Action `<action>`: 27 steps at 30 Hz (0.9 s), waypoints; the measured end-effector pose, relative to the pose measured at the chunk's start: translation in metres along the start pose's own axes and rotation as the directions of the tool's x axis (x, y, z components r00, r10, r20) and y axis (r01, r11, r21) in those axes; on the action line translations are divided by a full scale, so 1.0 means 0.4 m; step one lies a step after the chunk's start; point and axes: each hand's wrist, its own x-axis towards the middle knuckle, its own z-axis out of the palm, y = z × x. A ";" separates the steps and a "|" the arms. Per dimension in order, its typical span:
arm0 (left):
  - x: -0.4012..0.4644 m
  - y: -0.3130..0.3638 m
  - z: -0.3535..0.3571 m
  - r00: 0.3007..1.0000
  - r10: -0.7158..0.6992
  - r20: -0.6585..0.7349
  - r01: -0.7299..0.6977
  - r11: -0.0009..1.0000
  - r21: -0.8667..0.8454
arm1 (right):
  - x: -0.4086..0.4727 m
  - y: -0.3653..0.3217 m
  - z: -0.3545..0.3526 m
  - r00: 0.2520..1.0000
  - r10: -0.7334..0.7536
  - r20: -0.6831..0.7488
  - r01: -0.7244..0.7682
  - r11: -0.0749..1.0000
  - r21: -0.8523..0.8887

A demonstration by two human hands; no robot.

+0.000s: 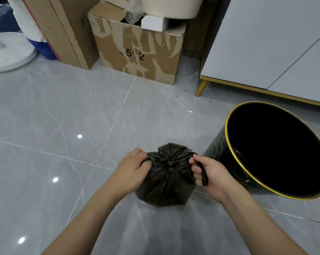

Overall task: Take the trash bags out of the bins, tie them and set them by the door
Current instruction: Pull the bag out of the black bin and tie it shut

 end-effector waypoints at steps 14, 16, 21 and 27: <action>-0.022 0.015 0.011 0.964 0.228 0.139 -0.234 0.972 0.028 | 0.015 0.104 0.076 0.925 -0.355 0.137 0.337 0.596 -0.729; -0.012 0.016 -0.004 0.976 0.158 0.147 -0.160 0.987 0.000 | 0.011 0.111 0.079 0.914 -0.353 0.202 0.368 0.510 -0.778; -0.003 0.015 -0.025 0.991 0.015 0.133 -0.021 0.999 0.049 | 0.017 0.119 0.080 0.881 -0.416 0.226 0.387 0.356 -0.851; -0.010 0.030 -0.024 0.982 -0.001 0.188 0.017 0.997 -0.080 | 0.025 0.114 0.072 0.865 -0.431 0.256 0.395 0.273 -0.877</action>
